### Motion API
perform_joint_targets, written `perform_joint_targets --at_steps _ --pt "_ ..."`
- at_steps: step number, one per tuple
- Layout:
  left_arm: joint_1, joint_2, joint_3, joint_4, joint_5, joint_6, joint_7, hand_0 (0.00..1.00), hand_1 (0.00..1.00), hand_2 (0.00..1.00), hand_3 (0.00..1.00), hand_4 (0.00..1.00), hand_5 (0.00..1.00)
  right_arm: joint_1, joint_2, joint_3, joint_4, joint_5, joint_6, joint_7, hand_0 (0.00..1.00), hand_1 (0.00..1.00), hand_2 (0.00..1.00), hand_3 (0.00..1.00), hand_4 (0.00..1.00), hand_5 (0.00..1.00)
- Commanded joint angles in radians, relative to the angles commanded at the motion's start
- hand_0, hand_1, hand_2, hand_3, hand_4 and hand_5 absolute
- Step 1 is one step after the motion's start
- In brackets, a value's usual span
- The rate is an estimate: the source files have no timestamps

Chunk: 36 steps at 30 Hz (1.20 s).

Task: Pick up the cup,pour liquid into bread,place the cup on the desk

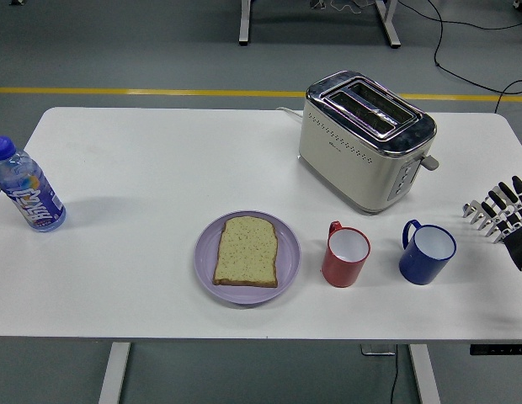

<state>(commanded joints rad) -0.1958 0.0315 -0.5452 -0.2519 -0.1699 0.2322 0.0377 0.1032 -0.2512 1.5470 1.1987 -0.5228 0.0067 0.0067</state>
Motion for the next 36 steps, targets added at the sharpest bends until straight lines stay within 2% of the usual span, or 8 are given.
perform_joint_targets --at_steps 3,8,9,15,17,22,28,36 --pt "0.000 0.000 0.001 0.000 -0.001 0.000 0.000 0.690 0.756 0.773 0.611 0.396 0.998 -0.002 -0.004 -0.002 0.008 -0.052 -0.004 0.009 0.945 0.847 0.906 0.958 0.929 0.171" --pt "0.000 0.000 -0.001 0.000 0.002 0.000 0.001 0.690 0.756 0.773 0.611 0.396 0.998 -0.009 -0.014 -0.008 0.024 -0.159 0.000 0.016 0.945 0.847 0.906 0.958 0.929 0.171" --pt "0.000 0.000 -0.002 0.000 0.003 0.000 0.002 0.690 0.756 0.773 0.611 0.396 0.998 -0.014 -0.018 -0.010 0.030 -0.186 0.005 0.017 0.969 0.869 0.945 0.998 0.969 0.165" --pt "-0.001 0.001 -0.002 0.000 0.004 0.000 0.002 0.690 0.756 0.773 0.611 0.396 0.998 -0.046 -0.039 -0.028 0.058 -0.311 0.003 0.043 0.979 0.879 0.965 0.998 0.988 0.174" --pt "-0.002 0.002 -0.004 0.000 0.008 0.000 0.003 0.690 0.756 0.773 0.611 0.396 0.998 -0.061 -0.046 -0.040 0.070 -0.344 -0.017 0.062 0.979 0.879 0.965 0.998 0.988 0.174" --pt "-0.001 0.002 -0.012 0.000 0.019 0.002 0.005 0.690 0.756 0.773 0.611 0.396 0.998 -0.115 -0.065 -0.113 0.117 -0.372 -0.151 0.151 0.988 0.898 0.966 0.998 0.998 0.182" --pt "0.001 0.002 -0.023 0.000 0.037 0.003 0.011 0.690 0.756 0.773 0.611 0.396 0.998 -0.158 -0.069 -0.185 0.151 -0.407 -0.273 0.201 0.991 0.894 0.967 0.998 0.998 0.203" --pt "0.004 0.003 -0.032 0.000 0.055 0.004 0.016 0.690 0.756 0.773 0.611 0.396 0.998 -0.192 -0.085 -0.251 0.172 -0.405 -0.301 0.215 0.989 0.885 0.967 0.998 0.998 0.199"
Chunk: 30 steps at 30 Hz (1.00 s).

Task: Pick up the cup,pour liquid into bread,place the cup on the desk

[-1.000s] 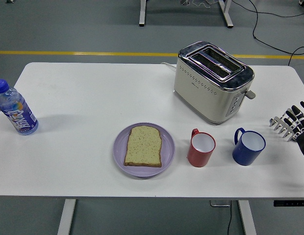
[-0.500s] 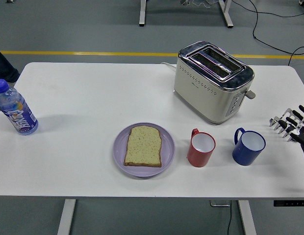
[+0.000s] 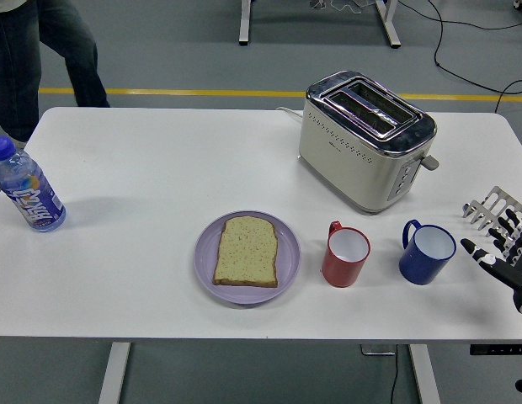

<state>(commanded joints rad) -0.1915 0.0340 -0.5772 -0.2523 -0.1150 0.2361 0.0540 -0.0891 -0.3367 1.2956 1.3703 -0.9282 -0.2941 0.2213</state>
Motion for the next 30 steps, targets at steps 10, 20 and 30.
perform_joint_targets --at_steps 10,20,30 --pt "0.001 0.003 0.001 0.000 0.001 -0.001 0.000 0.690 0.756 0.773 0.611 0.396 0.998 -0.006 -0.010 -0.057 0.016 -0.066 -0.021 0.015 0.997 0.887 0.969 0.998 0.998 0.193" --pt "-0.004 0.004 0.021 0.000 -0.032 -0.003 -0.009 0.690 0.756 0.773 0.611 0.396 0.998 0.040 0.003 -0.105 -0.043 -0.147 -0.060 0.033 0.998 0.887 0.969 0.998 0.998 0.193" --pt "-0.009 0.006 0.028 0.000 -0.044 -0.002 -0.012 0.690 0.756 0.773 0.611 0.396 0.998 0.071 0.018 -0.151 -0.057 -0.137 -0.094 0.032 0.998 0.882 0.965 0.998 0.998 0.194"
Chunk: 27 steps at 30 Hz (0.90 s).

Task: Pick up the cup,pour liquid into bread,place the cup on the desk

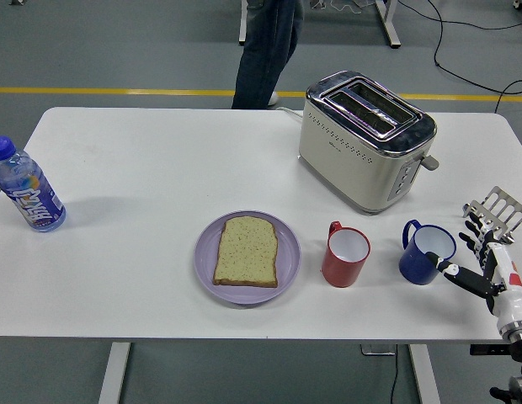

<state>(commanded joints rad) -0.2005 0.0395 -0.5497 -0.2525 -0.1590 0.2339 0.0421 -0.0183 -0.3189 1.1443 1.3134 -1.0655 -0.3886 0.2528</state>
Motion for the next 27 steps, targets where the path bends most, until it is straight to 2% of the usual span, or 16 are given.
perform_joint_targets --at_steps 8,18,27 --pt "-0.002 0.001 0.004 0.000 -0.006 -0.001 -0.002 0.690 0.756 0.773 0.611 0.396 0.998 0.007 0.010 -0.019 -0.003 0.006 -0.010 0.000 0.998 0.880 0.965 0.998 0.998 0.195" --pt "-0.003 0.001 0.006 0.000 -0.009 -0.001 -0.003 0.690 0.756 0.773 0.611 0.396 0.998 0.038 0.020 -0.059 -0.043 0.014 -0.030 0.011 0.998 0.875 0.962 0.998 0.998 0.189" --pt "-0.006 0.006 0.005 -0.001 -0.010 0.001 -0.004 0.690 0.756 0.773 0.611 0.396 0.998 0.068 0.007 -0.122 -0.062 0.066 -0.087 0.024 0.994 0.859 0.946 0.998 0.998 0.191"
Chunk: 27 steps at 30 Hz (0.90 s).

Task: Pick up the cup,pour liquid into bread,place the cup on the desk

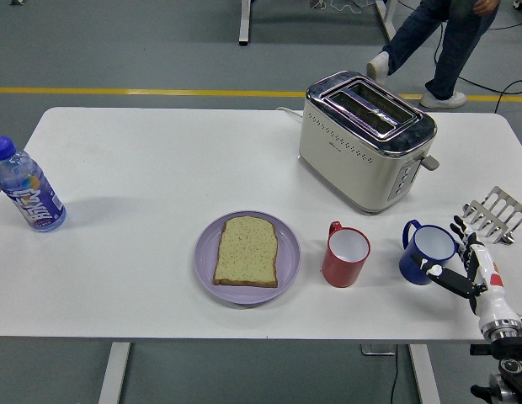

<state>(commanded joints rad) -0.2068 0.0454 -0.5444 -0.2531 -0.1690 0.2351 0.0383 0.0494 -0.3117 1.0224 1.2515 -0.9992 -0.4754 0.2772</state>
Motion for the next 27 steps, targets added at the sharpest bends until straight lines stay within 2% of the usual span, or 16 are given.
perform_joint_targets --at_steps 27 --pt "0.002 0.004 -0.011 -0.001 0.015 0.006 0.004 0.690 0.756 0.773 0.611 0.396 0.998 0.081 0.008 -0.115 -0.080 0.105 -0.069 0.011 0.984 0.836 0.931 0.998 0.983 0.166"
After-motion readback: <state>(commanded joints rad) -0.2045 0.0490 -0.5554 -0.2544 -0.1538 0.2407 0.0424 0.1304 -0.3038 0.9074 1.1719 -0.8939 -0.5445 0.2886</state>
